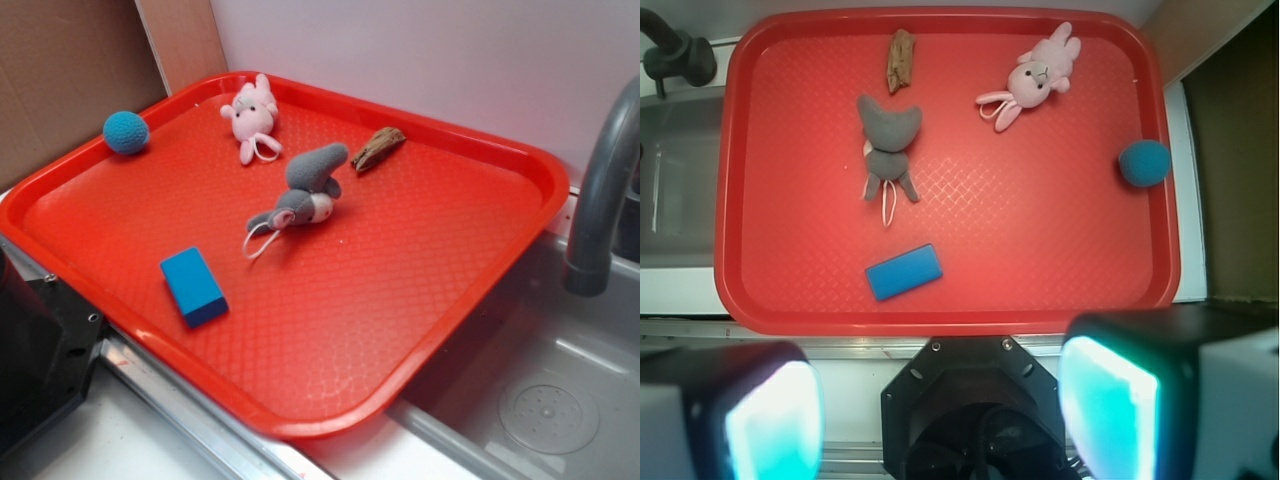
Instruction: Grab the blue ball.
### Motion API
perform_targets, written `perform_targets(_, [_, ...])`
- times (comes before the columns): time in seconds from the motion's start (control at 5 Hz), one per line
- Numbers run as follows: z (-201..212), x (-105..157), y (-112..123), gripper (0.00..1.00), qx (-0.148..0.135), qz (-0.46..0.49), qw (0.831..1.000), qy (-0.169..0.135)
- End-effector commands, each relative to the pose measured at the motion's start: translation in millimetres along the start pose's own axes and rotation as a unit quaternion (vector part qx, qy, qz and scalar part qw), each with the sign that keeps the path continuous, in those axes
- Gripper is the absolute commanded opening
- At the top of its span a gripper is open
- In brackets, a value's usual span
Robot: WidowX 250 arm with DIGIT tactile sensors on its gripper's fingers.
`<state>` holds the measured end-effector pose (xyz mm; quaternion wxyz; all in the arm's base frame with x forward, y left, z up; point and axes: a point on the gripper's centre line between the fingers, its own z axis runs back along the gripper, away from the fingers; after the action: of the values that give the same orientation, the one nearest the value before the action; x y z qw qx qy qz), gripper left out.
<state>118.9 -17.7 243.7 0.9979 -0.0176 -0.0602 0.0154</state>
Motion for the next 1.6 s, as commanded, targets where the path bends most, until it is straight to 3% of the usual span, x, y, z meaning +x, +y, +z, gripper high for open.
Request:
perform_targets(0.0, [0.0,0.0,0.0,1.0,0.0,0.0,1.0,0.0])
perform_targets(0.2, [-53.8,43.5,50.4,1.0,0.086,0.113,0.989,0.051])
perform_targets(0.4, [-98.1,60.5,92.3,1.0,0.103,0.198,0.974,0.032])
perform_targets(0.6, [-132.2,74.4,124.7,1.0,0.097,0.32,0.942,0.003])
perform_targets(0.8, [-160.7,72.3,174.7,1.0,0.11,0.435,0.894,-0.018])
perform_targets(1.0, [-177.9,78.9,192.0,1.0,0.112,0.528,0.842,0.004])
perform_targets(1.2, [-186.4,84.6,197.8,1.0,0.116,0.539,0.835,0.009])
perform_targets(1.4, [-201.6,87.6,196.4,1.0,0.123,0.531,0.838,0.021])
